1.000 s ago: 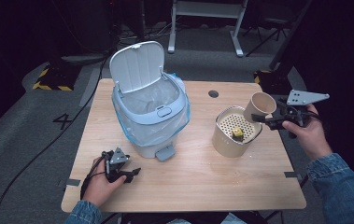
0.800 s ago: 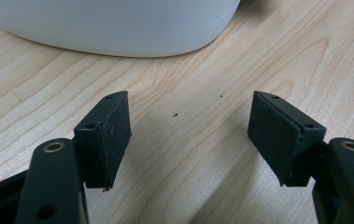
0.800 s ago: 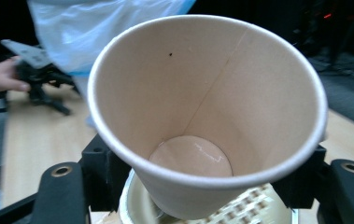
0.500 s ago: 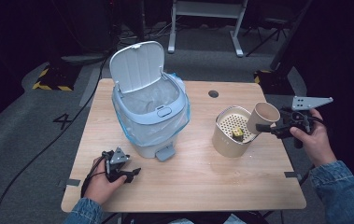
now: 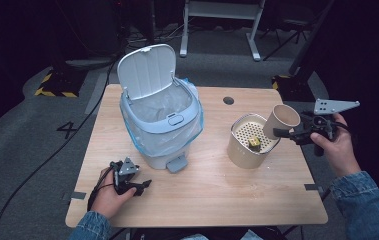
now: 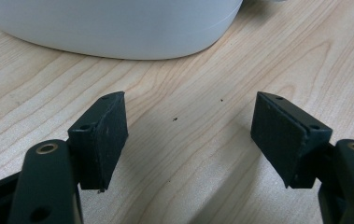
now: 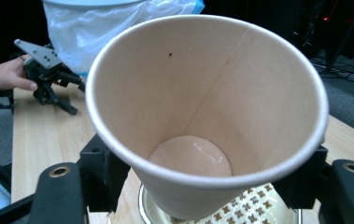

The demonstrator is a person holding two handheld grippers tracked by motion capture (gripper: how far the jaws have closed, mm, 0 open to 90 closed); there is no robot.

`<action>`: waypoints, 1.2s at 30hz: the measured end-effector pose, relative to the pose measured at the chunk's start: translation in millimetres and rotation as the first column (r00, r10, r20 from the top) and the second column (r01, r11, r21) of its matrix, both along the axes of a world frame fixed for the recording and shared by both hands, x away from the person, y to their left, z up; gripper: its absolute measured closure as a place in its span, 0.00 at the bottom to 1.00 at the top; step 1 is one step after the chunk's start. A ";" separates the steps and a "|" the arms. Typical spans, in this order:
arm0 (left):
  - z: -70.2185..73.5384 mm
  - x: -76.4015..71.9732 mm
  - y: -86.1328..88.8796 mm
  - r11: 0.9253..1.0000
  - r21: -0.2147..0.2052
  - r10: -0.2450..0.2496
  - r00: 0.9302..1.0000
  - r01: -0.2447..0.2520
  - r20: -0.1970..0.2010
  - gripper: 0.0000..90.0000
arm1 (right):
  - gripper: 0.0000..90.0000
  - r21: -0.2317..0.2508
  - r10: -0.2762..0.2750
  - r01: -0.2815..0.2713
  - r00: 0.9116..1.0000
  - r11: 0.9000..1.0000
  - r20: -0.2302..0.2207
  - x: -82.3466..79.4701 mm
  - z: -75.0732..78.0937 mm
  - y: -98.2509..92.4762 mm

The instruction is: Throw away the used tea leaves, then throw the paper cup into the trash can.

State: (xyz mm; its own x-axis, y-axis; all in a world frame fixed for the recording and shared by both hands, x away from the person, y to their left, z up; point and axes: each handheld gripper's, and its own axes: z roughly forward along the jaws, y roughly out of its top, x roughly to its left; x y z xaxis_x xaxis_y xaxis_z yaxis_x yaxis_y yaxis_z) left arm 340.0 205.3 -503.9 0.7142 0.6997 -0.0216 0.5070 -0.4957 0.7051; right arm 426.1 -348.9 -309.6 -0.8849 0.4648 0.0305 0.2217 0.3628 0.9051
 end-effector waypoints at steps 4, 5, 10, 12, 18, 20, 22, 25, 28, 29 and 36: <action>0.0 -0.1 -0.2 1.000 0.001 0.001 1.000 -0.001 0.001 0.31 | 0.34 -0.015 0.005 -0.005 1.000 1.000 0.002 3.7 6.9 6.0; 0.0 -0.2 -0.2 1.000 0.001 0.001 1.000 -0.001 0.002 0.31 | 0.34 -0.019 0.009 -0.009 1.000 1.000 -0.001 4.7 9.3 8.3; 0.1 -0.1 0.0 1.000 0.004 0.000 1.000 0.000 0.004 0.31 | 0.33 -0.024 0.023 -0.023 0.999 0.999 0.021 13.8 25.4 21.3; 0.0 -0.1 0.0 1.000 -0.001 0.002 1.000 -0.002 -0.001 0.31 | 0.33 -0.022 0.034 -0.033 0.999 0.999 0.032 17.7 33.8 27.8; 0.0 0.6 1.0 1.000 -0.003 -0.010 1.000 0.010 -0.001 0.30 | 0.33 -0.015 0.078 -0.078 0.996 0.997 0.030 29.3 54.7 50.5; 0.3 1.7 2.5 1.000 -0.003 -0.018 1.000 0.018 0.002 0.31 | 0.33 -0.020 0.099 -0.098 0.995 0.995 0.029 33.3 58.6 58.1; 0.2 1.9 2.9 1.000 -0.004 -0.022 1.000 0.022 0.002 0.31 | 0.33 -0.038 0.112 -0.111 0.993 0.993 0.030 37.9 62.6 65.3; 0.2 1.5 2.3 1.000 0.000 -0.021 1.000 0.021 0.004 0.32 | 0.33 -0.039 0.131 -0.130 0.991 0.991 0.035 45.7 68.4 75.0; -0.1 1.6 2.6 1.000 -0.014 -0.014 1.000 0.014 -0.004 0.32 | 0.33 -0.030 0.147 -0.145 0.988 0.989 0.051 53.0 73.5 83.7; 0.0 1.7 2.7 1.000 -0.013 -0.013 1.000 0.013 -0.002 0.33 | 0.33 -0.026 0.149 -0.148 0.987 0.989 0.054 55.9 74.7 86.4; 0.1 1.5 2.4 1.000 -0.002 -0.016 1.000 0.016 0.005 0.33 | 0.33 -0.026 0.163 -0.161 0.984 0.987 0.068 68.3 85.9 113.4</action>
